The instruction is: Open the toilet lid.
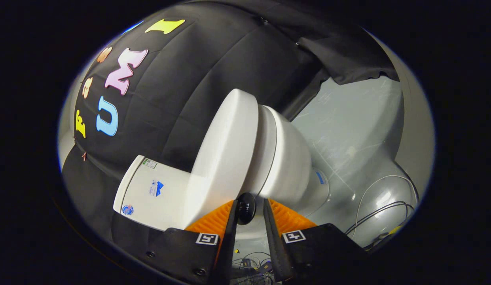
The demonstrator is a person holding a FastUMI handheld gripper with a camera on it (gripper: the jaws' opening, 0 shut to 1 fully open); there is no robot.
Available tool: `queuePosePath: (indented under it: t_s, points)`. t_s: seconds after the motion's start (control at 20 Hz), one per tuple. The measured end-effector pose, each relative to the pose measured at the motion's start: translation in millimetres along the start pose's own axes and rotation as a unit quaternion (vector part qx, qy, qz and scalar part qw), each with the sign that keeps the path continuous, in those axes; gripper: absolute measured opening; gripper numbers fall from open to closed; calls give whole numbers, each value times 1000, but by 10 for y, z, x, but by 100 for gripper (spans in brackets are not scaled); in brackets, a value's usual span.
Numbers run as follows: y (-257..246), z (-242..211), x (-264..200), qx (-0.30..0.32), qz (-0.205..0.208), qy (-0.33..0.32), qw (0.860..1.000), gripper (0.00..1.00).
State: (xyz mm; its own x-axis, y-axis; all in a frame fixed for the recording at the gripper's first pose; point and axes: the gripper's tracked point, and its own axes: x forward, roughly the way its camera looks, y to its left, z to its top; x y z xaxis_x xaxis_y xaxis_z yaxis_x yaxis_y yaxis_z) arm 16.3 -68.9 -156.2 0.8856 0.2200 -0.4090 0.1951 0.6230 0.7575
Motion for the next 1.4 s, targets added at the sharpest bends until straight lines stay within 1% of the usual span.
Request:
queuePosePath:
  t_s: [0.05,0.15,0.25,0.3,0.35,0.4,0.45,0.55,0.7,0.8,0.9,1.05,1.25,1.4]
  points:
    - [6,-17,61,23,-1,-1,1000,37]
    - [33,9,1,15,8,1,1000,23]
    - [52,2,12,34,10,14,999,23]
    - [39,24,-73,33,16,21,999,23]
    - [30,130,181,57,12,10,998,15]
    - [39,49,-5,54,10,12,998,8]
    - [29,37,-11,46,12,13,999,8]
    - [92,43,-10,56,8,15,998,8]
    - [103,36,-17,37,-4,16,999,8]
    - [157,67,-31,43,-15,15,999,8]
    - [205,66,-49,22,-20,11,1000,7]
    - [333,147,-110,19,-24,3,1000,7]
    - [543,186,-187,-9,-37,-3,999,6]
    - [717,198,-231,-44,-45,-9,998,6]
